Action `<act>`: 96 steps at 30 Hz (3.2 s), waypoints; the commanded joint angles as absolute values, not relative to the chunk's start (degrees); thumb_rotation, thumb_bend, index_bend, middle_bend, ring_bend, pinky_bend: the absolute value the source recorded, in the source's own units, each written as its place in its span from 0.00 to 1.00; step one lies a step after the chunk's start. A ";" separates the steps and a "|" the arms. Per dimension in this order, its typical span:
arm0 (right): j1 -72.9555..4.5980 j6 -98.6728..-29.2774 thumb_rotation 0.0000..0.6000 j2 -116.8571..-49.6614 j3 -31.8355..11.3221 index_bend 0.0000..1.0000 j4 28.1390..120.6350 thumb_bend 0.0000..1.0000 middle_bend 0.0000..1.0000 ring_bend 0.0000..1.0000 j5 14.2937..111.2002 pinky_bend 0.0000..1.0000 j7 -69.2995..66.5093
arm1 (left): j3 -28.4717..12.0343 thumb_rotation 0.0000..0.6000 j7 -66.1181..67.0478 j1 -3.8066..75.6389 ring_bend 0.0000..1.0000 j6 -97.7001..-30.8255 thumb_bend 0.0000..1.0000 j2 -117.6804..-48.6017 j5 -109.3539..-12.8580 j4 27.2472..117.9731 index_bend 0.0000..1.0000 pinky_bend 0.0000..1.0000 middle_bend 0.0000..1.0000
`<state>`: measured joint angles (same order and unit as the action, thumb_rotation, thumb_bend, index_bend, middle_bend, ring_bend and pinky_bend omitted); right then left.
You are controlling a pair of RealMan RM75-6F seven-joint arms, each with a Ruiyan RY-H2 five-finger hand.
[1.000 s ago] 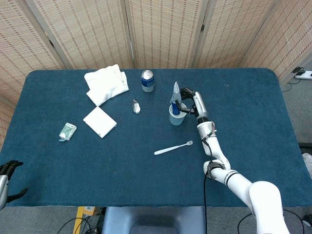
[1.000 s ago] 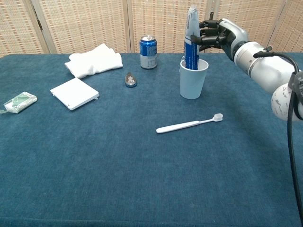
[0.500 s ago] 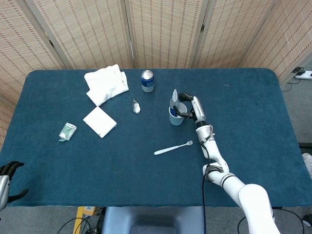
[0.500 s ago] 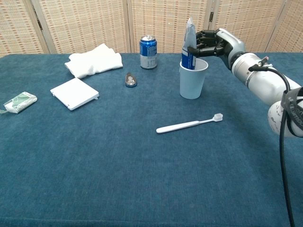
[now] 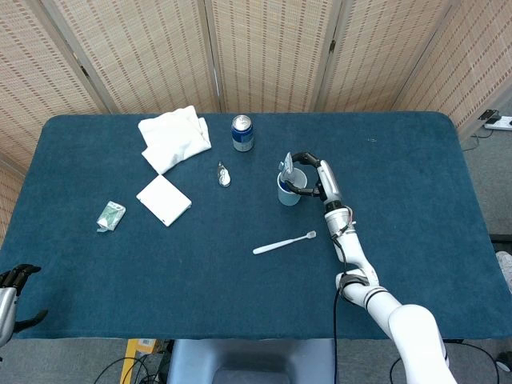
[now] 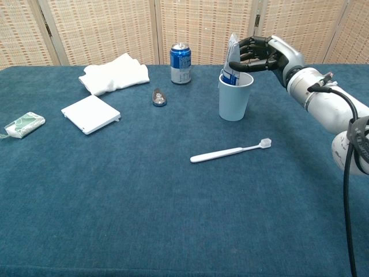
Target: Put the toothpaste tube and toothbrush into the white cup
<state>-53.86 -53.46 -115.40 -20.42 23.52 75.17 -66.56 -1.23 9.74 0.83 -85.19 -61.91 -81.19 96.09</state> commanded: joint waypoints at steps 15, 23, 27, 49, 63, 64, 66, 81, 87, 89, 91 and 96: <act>-50.53 -64.28 1.00 -111.97 -20.63 0.06 26.88 0.06 0.16 0.11 76.07 0.11 -65.20 | -1.69 1.00 9.30 1.06 0.27 -85.73 0.19 -61.88 -81.65 96.01 0.26 0.28 0.25; -40.84 -73.74 1.00 -99.82 -14.55 0.23 46.50 0.19 0.30 0.15 80.84 0.12 -52.02 | -2.09 1.00 9.39 1.82 0.27 -85.19 0.19 -62.21 -81.86 95.82 0.26 0.28 0.25; -35.91 -76.70 1.00 -91.38 -11.04 0.35 60.48 0.20 0.38 0.25 82.95 0.25 -41.84 | -2.14 1.00 9.51 2.04 0.27 -84.93 0.19 -62.25 -81.81 95.88 0.26 0.28 0.25; -38.90 -59.27 1.00 -86.86 -2.74 0.47 75.26 0.13 0.37 0.24 87.40 0.34 -4.11 | -1.57 1.00 8.39 0.99 0.27 -86.84 0.19 -61.72 -82.74 96.24 0.26 0.28 0.25; -41.42 -55.00 1.00 -92.63 -4.69 0.47 67.27 0.15 0.36 0.23 84.38 0.34 1.57 | -0.79 1.00 7.59 -0.28 0.27 -86.85 0.19 -61.32 -81.83 95.79 0.26 0.28 0.25; -41.60 -54.72 1.00 -93.05 -4.65 0.47 66.73 0.15 0.36 0.23 84.35 0.34 1.98 | -0.79 1.00 7.60 -0.25 0.27 -86.81 0.19 -61.36 -81.91 95.79 0.26 0.28 0.25; -41.87 -54.40 1.00 -93.74 -4.64 0.47 66.10 0.15 0.36 0.23 84.32 0.34 2.52 | -0.82 1.00 7.63 -0.18 0.27 -86.82 0.19 -61.45 -82.09 95.76 0.26 0.28 0.25; -45.26 -50.50 1.00 -98.11 -5.27 0.48 63.62 0.37 0.35 0.20 83.92 0.31 5.70 | -0.90 1.00 7.38 -0.20 0.27 -86.39 0.19 -61.74 -81.82 95.19 0.26 0.28 0.25; -47.42 -47.70 1.00 -98.26 -5.61 0.48 65.61 0.65 0.33 0.16 83.56 0.26 7.97 | -0.97 1.00 7.16 -0.17 0.27 -86.21 0.19 -61.85 -81.71 94.81 0.26 0.28 0.25; -48.00 -46.89 1.00 -98.70 -5.76 0.47 65.45 0.65 0.32 0.15 83.09 0.25 9.44 | -0.94 1.00 7.00 -0.27 0.27 -86.25 0.19 -61.91 -81.65 94.64 0.26 0.28 0.25; -48.36 -46.65 1.00 -99.33 -5.97 0.46 65.09 0.65 0.32 0.14 82.69 0.24 10.66 | -0.86 1.00 6.84 -0.39 0.27 -86.19 0.19 -61.99 -81.53 94.43 0.26 0.28 0.25; -48.89 -46.52 1.00 -100.52 -6.34 0.46 64.45 0.66 0.32 0.14 82.07 0.24 11.49 | -0.75 1.00 6.43 -0.67 0.27 -86.13 0.19 -62.09 -81.24 93.93 0.26 0.28 0.25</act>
